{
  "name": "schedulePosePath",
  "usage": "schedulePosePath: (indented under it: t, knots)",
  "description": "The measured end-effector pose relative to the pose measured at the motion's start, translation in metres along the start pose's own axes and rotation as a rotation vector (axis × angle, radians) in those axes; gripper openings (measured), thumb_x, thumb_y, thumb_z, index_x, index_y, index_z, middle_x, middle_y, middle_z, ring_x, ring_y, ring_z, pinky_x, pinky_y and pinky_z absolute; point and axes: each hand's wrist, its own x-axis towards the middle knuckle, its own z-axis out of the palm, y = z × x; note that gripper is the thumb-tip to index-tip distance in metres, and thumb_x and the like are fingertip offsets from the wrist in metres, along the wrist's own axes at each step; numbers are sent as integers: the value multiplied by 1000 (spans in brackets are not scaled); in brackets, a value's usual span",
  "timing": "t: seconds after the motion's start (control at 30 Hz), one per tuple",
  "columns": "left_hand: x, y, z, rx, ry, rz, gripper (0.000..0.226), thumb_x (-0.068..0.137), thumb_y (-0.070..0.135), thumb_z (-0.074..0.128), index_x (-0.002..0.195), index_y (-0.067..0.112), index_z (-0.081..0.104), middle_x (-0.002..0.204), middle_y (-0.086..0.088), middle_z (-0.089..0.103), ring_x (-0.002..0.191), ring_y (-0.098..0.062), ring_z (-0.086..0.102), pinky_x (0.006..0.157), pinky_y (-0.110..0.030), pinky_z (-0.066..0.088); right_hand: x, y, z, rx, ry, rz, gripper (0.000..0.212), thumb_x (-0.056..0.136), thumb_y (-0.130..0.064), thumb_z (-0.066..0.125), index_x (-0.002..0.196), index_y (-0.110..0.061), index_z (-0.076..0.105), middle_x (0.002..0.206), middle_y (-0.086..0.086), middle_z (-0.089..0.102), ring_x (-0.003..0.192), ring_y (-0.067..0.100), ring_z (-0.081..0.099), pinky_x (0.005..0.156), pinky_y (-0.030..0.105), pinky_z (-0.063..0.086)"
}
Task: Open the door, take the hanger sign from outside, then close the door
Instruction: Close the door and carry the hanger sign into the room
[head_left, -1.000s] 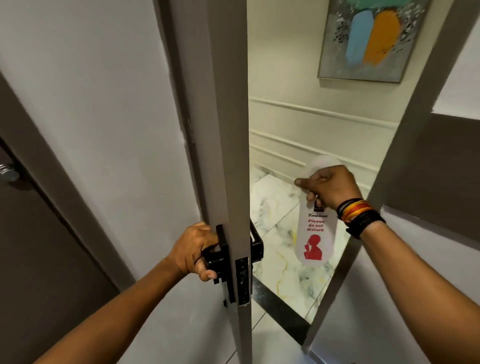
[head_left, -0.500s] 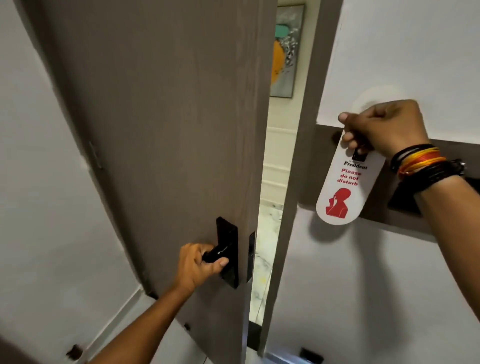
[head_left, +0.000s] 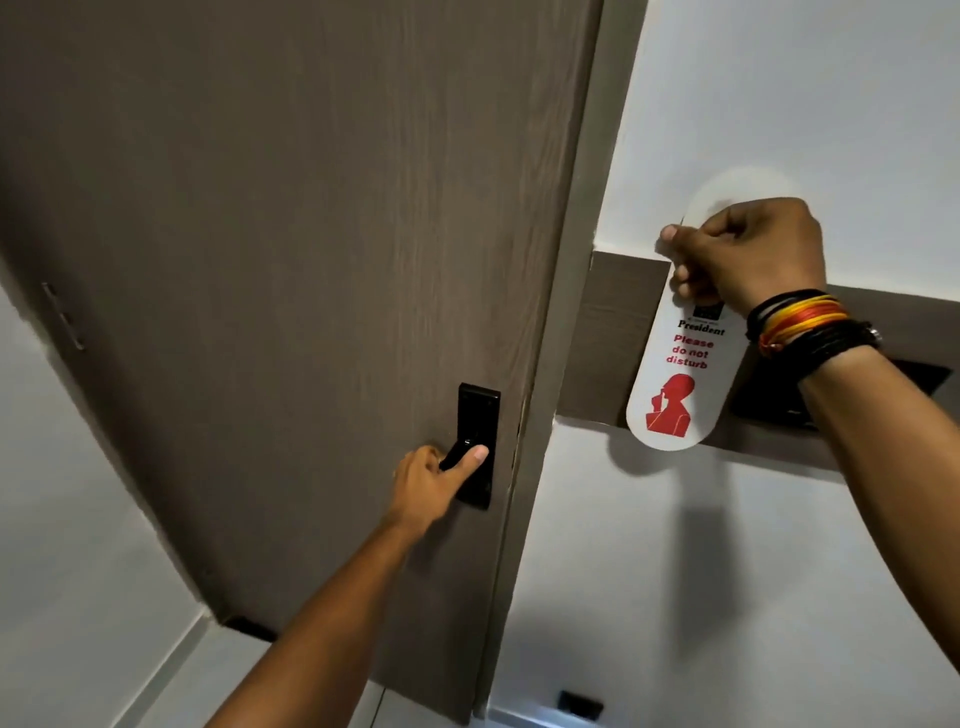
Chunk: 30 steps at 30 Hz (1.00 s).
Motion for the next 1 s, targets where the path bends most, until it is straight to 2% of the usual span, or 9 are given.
schedulePosePath:
  t: [0.13,0.27,0.43,0.67,1.0]
  knots:
    - [14,4,7,43,-53,3,92,48,112,36,62,21,31,61,4,35,54,-14,35,52,-34,31,5,2,-1,53,-37,23,36,90,-35,86,82,0,79,59,3,76,45,18,70,54,33,66]
    - [21,9,10,55,-79,-3,93,47,112,33,64,21,36,65,2,42,60,-17,42,58,-35,37,8,3,-1,71,-63,25,31,90,-35,85,82,-5,81,63,5,78,48,20,72,56,33,66]
    - [34,16,9,158,-109,8,87,54,107,34,64,20,38,67,4,44,62,-13,42,59,-33,35,9,3,-3,99,-82,31,32,92,-30,85,84,0,79,63,4,78,47,19,72,52,29,63]
    - [43,21,17,184,-84,24,84,59,102,36,63,18,36,63,2,42,59,-16,41,63,-36,38,10,2,-3,101,-97,37,34,93,-29,84,82,3,78,68,9,80,50,23,73,59,39,68]
    - [55,19,27,190,-63,38,84,61,103,36,62,19,37,61,1,43,58,-17,44,60,-36,39,12,4,-3,107,-107,34,32,92,-28,85,77,-1,77,75,12,81,52,24,74,59,40,68]
